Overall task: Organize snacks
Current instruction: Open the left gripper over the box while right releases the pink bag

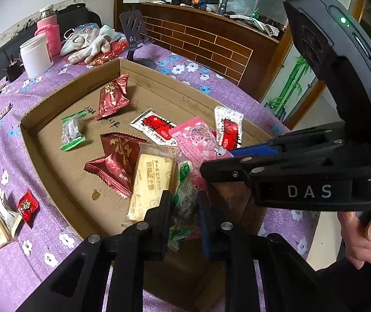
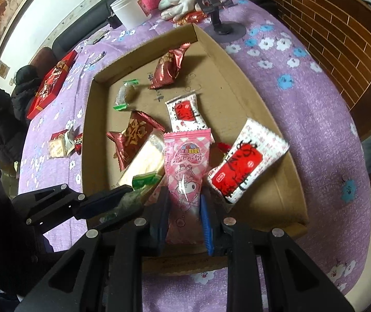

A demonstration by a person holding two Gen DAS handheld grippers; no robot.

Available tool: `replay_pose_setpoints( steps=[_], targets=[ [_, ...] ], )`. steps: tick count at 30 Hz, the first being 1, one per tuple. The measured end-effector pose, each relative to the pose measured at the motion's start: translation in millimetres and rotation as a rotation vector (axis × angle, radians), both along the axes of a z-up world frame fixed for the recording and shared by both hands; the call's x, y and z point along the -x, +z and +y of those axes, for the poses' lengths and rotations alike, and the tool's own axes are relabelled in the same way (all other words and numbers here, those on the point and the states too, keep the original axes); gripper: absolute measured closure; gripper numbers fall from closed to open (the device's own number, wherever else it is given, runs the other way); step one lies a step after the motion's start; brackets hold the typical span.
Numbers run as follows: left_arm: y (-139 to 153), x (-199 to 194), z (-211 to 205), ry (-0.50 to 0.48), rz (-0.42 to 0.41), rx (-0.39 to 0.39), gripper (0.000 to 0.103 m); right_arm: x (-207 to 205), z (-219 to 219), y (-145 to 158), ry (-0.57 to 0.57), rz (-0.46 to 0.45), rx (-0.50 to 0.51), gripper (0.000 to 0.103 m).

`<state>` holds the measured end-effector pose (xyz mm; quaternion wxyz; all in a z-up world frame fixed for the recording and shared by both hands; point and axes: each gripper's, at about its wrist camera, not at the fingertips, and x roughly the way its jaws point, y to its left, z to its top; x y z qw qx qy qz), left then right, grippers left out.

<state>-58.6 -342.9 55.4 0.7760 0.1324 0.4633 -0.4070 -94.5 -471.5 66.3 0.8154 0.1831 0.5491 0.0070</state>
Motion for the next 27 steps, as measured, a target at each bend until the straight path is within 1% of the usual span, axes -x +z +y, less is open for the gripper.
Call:
replay_pose_setpoints(
  steps=[1, 2, 3, 4, 10, 17, 22, 27],
  targets=[
    [1, 0, 1, 0.004, 0.000, 0.005, 0.074, 0, 0, 2, 0.000, -0.005, 0.002, 0.080],
    [2, 0, 3, 0.011, -0.001, 0.012, 0.070, 0, 1, 3, -0.001, -0.009, 0.005, 0.080],
    [4, -1, 5, 0.017, -0.002, 0.020, 0.061, 1, 1, 5, -0.004, -0.014, 0.010, 0.080],
    [5, -1, 6, 0.022, -0.005, 0.025, 0.056, 0, 1, 6, -0.006, -0.017, 0.012, 0.080],
    [16, -3, 20, 0.060, -0.017, 0.062, 0.056, 2, -1, 18, -0.035, -0.050, 0.020, 0.080],
    [32, -7, 55, 0.149, -0.053, 0.096, 0.056, -4, 2, 34, -0.057, -0.094, 0.015, 0.080],
    [30, -14, 93, 0.250, -0.048, 0.085, 0.056, -16, 28, 39, -0.011, -0.110, 0.000, 0.080],
    [24, -16, 138, 0.358, -0.044, 0.057, 0.055, -33, 68, 40, 0.076, -0.099, -0.036, 0.080]
  ],
)
